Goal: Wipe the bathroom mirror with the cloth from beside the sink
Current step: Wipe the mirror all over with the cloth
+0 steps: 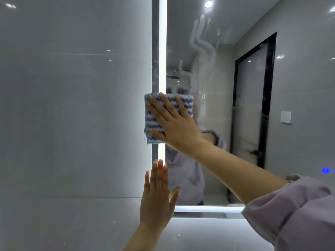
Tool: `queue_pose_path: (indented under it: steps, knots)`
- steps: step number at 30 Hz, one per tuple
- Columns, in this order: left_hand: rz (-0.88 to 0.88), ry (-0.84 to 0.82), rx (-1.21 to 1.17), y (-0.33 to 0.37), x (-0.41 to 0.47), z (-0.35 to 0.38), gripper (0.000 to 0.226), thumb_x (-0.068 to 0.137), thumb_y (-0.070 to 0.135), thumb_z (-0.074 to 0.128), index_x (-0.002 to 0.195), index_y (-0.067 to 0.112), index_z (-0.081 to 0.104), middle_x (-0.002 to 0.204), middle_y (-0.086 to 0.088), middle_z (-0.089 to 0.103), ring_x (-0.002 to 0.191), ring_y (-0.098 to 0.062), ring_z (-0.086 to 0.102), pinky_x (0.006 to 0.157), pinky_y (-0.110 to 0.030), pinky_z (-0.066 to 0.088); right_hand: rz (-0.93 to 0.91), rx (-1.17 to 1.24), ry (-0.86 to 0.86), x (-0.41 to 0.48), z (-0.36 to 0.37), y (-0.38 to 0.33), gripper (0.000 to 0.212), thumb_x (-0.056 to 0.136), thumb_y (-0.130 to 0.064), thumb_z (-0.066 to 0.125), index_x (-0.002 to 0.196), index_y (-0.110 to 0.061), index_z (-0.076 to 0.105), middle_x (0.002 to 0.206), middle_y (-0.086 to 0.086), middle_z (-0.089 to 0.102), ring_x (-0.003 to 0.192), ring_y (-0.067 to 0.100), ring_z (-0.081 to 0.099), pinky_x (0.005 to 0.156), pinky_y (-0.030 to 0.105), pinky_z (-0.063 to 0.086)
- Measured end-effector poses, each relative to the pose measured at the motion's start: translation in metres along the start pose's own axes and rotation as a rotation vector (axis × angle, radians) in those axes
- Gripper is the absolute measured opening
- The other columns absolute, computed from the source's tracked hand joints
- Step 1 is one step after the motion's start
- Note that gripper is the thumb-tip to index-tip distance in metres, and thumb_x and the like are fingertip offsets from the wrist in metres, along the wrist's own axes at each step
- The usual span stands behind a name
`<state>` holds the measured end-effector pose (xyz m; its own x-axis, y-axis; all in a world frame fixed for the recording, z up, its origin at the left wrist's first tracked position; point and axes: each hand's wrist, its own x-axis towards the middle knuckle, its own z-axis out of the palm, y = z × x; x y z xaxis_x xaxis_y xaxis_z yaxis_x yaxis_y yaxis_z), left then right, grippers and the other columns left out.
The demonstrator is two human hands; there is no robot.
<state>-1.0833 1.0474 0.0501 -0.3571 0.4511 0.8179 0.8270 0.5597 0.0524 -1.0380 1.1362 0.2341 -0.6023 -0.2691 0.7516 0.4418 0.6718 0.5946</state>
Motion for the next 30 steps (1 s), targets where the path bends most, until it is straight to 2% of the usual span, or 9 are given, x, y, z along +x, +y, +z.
queue_pose_path:
  steps: [6, 9, 11, 14, 18, 21, 23, 27, 30]
  knots:
    - [-0.020, -0.039, -0.008, 0.000, 0.000, -0.004, 0.074, 0.091, 0.061, 0.020, 0.143, 0.009, 0.025, 0.149, -0.012, 0.037, 0.135, -0.032, 0.036, 0.113, -0.043, 0.000, -0.057, -0.042, -0.016, -0.017, 0.005, -0.013, 0.072, 0.096, -0.060, 0.018, 0.153, -0.016, 0.011, 0.161, 0.001, 0.011, 0.148, 0.023, 0.008, 0.119, 0.049, 0.002]
    - [-0.020, -0.053, -0.009, 0.000, 0.001, -0.005, 0.074, 0.091, 0.061, 0.021, 0.143, 0.010, 0.026, 0.149, -0.012, 0.035, 0.136, -0.031, 0.034, 0.113, -0.044, 0.001, -0.095, -0.060, -0.005, -0.011, 0.006, -0.006, 0.074, 0.096, -0.062, 0.020, 0.153, -0.017, 0.009, 0.161, 0.000, 0.010, 0.148, 0.022, 0.007, 0.120, 0.047, 0.004]
    - [-0.015, -0.038, -0.010, -0.001, 0.001, -0.002, 0.074, 0.091, 0.061, 0.023, 0.144, 0.009, 0.026, 0.151, -0.011, 0.031, 0.141, -0.030, 0.027, 0.114, -0.043, 0.003, -0.101, -0.053, 0.011, -0.008, 0.007, -0.004, 0.070, 0.097, -0.059, 0.019, 0.153, -0.018, 0.010, 0.161, -0.001, 0.012, 0.148, 0.021, 0.008, 0.120, 0.046, 0.006]
    - [0.000, -0.019, -0.013, -0.002, 0.000, 0.001, 0.076, 0.089, 0.060, 0.030, 0.145, 0.008, 0.029, 0.153, -0.011, 0.028, 0.146, -0.024, 0.005, 0.116, -0.039, 0.005, -0.075, -0.046, 0.064, 0.005, 0.003, 0.002, 0.065, 0.099, -0.054, 0.020, 0.152, -0.018, 0.017, 0.159, -0.001, 0.018, 0.147, 0.022, 0.015, 0.119, 0.047, 0.009]
    - [-0.006, -0.032, 0.003, -0.002, 0.001, 0.003, 0.076, 0.088, 0.060, 0.032, 0.142, 0.007, 0.037, 0.152, -0.011, 0.030, 0.144, -0.024, 0.005, 0.116, -0.037, 0.006, 0.018, -0.008, 0.103, 0.038, -0.014, 0.024, 0.064, 0.098, -0.054, 0.023, 0.152, -0.018, 0.023, 0.158, -0.002, 0.022, 0.147, 0.023, 0.017, 0.118, 0.046, 0.006]
    - [-0.021, -0.042, 0.013, -0.002, 0.001, 0.004, 0.078, 0.089, 0.062, 0.027, 0.146, 0.008, 0.033, 0.153, -0.010, 0.028, 0.143, -0.027, 0.006, 0.115, -0.039, 0.008, 0.034, 0.020, 0.108, 0.048, -0.017, 0.037, 0.064, 0.098, -0.055, 0.024, 0.152, -0.021, 0.021, 0.159, -0.005, 0.018, 0.148, 0.021, 0.013, 0.118, 0.043, -0.001]
    - [-0.023, -0.034, 0.013, -0.002, 0.002, 0.005, 0.079, 0.091, 0.063, 0.022, 0.148, 0.008, 0.022, 0.154, -0.009, 0.026, 0.143, -0.028, 0.007, 0.115, -0.039, 0.008, 0.075, 0.020, 0.136, 0.046, -0.015, 0.035, 0.063, 0.099, -0.054, 0.027, 0.152, -0.021, 0.022, 0.159, -0.005, 0.019, 0.147, 0.020, 0.013, 0.119, 0.043, 0.000]
    - [-0.012, 0.010, 0.000, -0.002, 0.003, 0.007, 0.076, 0.091, 0.064, 0.016, 0.147, 0.014, 0.009, 0.156, -0.004, 0.005, 0.143, -0.025, 0.004, 0.115, -0.039, 0.007, 0.158, 0.074, 0.150, 0.032, -0.008, 0.016, 0.067, 0.098, -0.053, 0.028, 0.153, -0.015, 0.019, 0.160, 0.001, 0.015, 0.148, 0.022, 0.009, 0.120, 0.046, 0.001]
    - [-0.004, 0.036, -0.012, -0.002, 0.003, 0.008, 0.074, 0.091, 0.063, 0.014, 0.147, 0.015, 0.008, 0.155, -0.003, 0.003, 0.142, -0.024, 0.004, 0.114, -0.040, 0.007, 0.067, 0.047, 0.114, 0.019, -0.004, 0.017, 0.067, 0.098, -0.053, 0.028, 0.152, -0.014, 0.018, 0.160, 0.003, 0.017, 0.148, 0.022, 0.011, 0.120, 0.045, 0.000]
